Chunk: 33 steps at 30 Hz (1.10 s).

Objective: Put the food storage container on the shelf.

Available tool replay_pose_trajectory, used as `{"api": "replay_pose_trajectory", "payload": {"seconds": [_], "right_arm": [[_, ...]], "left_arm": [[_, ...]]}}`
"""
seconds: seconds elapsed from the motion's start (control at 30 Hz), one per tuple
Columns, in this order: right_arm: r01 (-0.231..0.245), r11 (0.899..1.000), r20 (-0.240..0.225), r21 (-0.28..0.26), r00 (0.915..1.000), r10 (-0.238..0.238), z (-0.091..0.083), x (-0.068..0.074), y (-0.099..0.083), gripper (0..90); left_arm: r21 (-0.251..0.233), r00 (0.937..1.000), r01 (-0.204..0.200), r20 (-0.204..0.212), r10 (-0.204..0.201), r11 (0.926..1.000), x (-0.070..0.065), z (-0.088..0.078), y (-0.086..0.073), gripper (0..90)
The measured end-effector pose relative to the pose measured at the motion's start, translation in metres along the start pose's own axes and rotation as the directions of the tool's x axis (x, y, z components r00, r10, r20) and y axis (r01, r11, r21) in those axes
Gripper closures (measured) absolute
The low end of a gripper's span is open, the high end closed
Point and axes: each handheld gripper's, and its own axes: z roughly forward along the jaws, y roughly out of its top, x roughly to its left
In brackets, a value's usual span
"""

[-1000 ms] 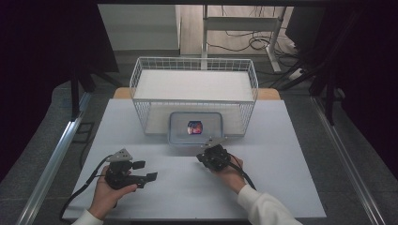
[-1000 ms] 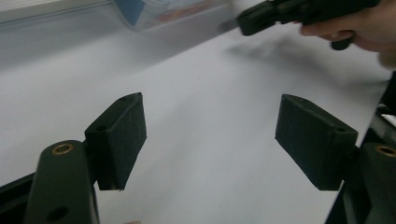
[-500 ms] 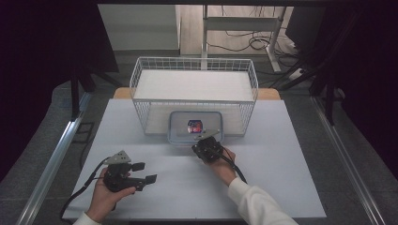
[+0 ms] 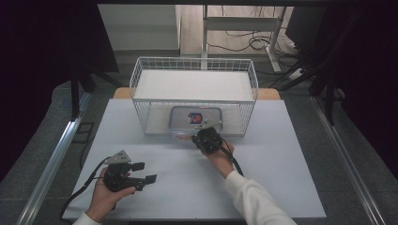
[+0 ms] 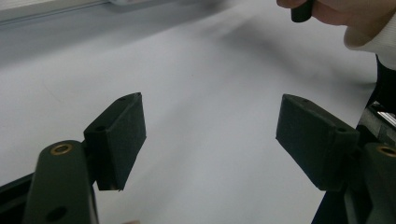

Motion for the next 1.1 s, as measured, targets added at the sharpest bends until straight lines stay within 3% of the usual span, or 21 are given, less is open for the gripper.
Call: {"api": "replay_pose_trajectory", "payload": {"seconds": [0.2,0.47,0.93,1.1], "right_arm": [[-0.060,0.998,0.049,-0.020,0.9969,0.061,0.010,-0.011,0.006,89.4],[-0.095,0.995,0.058,-0.044,0.9935,0.097,0.015,-0.025,0.008,89.4],[-0.093,0.995,0.069,-0.048,0.9931,0.096,0.014,-0.027,0.009,89.4],[-0.071,0.996,0.044,-0.046,0.9964,0.073,-0.003,-0.019,0.008,89.4]], "left_arm": [[-0.005,1.0000,-0.003,-0.004,0.003,1.0000,0.000,-0.001,0.000,23.6],[-0.002,1.0000,-0.002,-0.008,0.002,1.0000,0.001,0.000,0.000,23.6],[-0.007,0.9999,0.000,-0.011,0.000,1.0000,0.001,-0.001,0.001,23.6],[-0.013,0.9999,-0.003,-0.015,0.002,0.9999,0.001,-0.003,0.001,23.7]]}}
